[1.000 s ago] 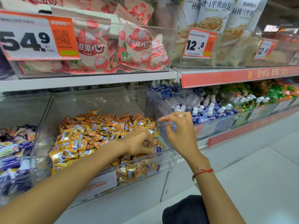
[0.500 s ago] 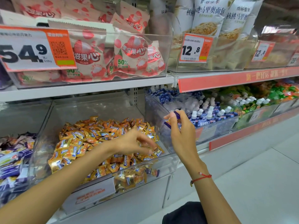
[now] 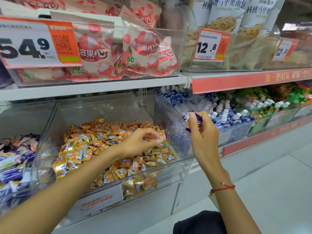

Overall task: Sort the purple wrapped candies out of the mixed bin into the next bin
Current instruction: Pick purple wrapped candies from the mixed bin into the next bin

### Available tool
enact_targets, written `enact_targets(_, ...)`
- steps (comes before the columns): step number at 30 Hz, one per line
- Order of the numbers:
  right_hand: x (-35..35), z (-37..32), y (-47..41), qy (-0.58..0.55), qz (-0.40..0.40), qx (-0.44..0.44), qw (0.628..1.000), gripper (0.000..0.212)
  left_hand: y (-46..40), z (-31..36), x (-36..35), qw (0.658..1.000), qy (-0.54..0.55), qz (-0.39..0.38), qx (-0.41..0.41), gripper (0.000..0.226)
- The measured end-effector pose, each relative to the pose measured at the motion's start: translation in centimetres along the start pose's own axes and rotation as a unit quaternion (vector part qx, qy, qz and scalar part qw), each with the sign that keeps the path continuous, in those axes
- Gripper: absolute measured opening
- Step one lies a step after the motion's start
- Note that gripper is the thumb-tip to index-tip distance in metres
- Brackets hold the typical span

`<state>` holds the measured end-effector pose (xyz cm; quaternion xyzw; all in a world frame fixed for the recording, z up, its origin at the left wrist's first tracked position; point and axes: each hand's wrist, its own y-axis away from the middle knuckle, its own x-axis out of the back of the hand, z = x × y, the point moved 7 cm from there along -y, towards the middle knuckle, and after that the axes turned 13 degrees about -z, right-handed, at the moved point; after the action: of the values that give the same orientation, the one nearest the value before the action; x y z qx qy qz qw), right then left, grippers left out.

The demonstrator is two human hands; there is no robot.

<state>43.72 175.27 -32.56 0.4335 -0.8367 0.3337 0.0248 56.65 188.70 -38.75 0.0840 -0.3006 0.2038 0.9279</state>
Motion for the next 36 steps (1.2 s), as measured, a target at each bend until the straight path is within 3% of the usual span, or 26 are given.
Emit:
enact_targets(2,-0.7,-0.1,-0.1,0.008,-0.035,0.012,0.999,0.011,1.6,1.0,1.4,0.994,0.087,0.062,0.005,0.022)
enact_targets(5,-2.5,-0.2,0.1,0.022,-0.116,0.001,0.993,0.02,4.0,2.6,2.6,0.98,0.129,0.15,-0.011,0.018)
enact_targets(9,-5.4,-0.3,0.4,-0.163,-0.196,-0.083,0.963,0.018,6.0,5.0,2.1,0.97,0.115,0.205,-0.06,0.02)
enact_targets(13,-6.3,-1.4,0.5,-0.155,-0.19,-0.069,0.967,0.022,6.8,5.7,1.5,0.959,0.149,0.221,-0.093,0.025)
enact_targets(16,-6.0,-1.1,0.6,-0.146,-0.15,-0.076,0.975,0.037,7.1,4.6,1.3,0.966,0.151,0.189,-0.091,0.029)
enact_targets(18,-5.5,-0.6,0.6,-0.146,-0.122,-0.103,0.976,0.043,6.8,2.9,1.1,0.99,0.053,0.126,-0.043,0.03)
enact_targets(19,-5.2,-0.4,0.6,-0.15,-0.111,-0.11,0.976,0.044,6.5,1.9,0.6,0.996,-0.051,0.069,-0.008,0.031)
enact_targets(21,-4.9,-0.2,0.5,-0.149,-0.107,-0.105,0.977,0.042,5.8,-0.1,-0.8,0.958,-0.276,-0.07,0.043,0.036)
enact_targets(23,-5.2,-0.1,0.5,-0.127,-0.137,-0.095,0.978,0.04,5.6,-1.4,-1.2,0.908,-0.386,-0.146,0.076,0.041)
enact_targets(28,-6.8,0.9,0.8,-0.111,-0.237,-0.124,0.957,0.014,5.9,-1.6,1.7,0.879,-0.448,-0.114,0.118,0.038)
enact_targets(33,-7.9,1.1,0.5,-0.066,-0.325,-0.085,0.94,0.02,8.7,-2.4,2.2,0.892,-0.427,-0.057,0.14,0.042)
enact_targets(36,-9.2,0.5,-0.3,0.044,-0.396,-0.055,0.916,0.012,10.0,-2.2,2.1,0.91,-0.391,-0.006,0.134,0.038)
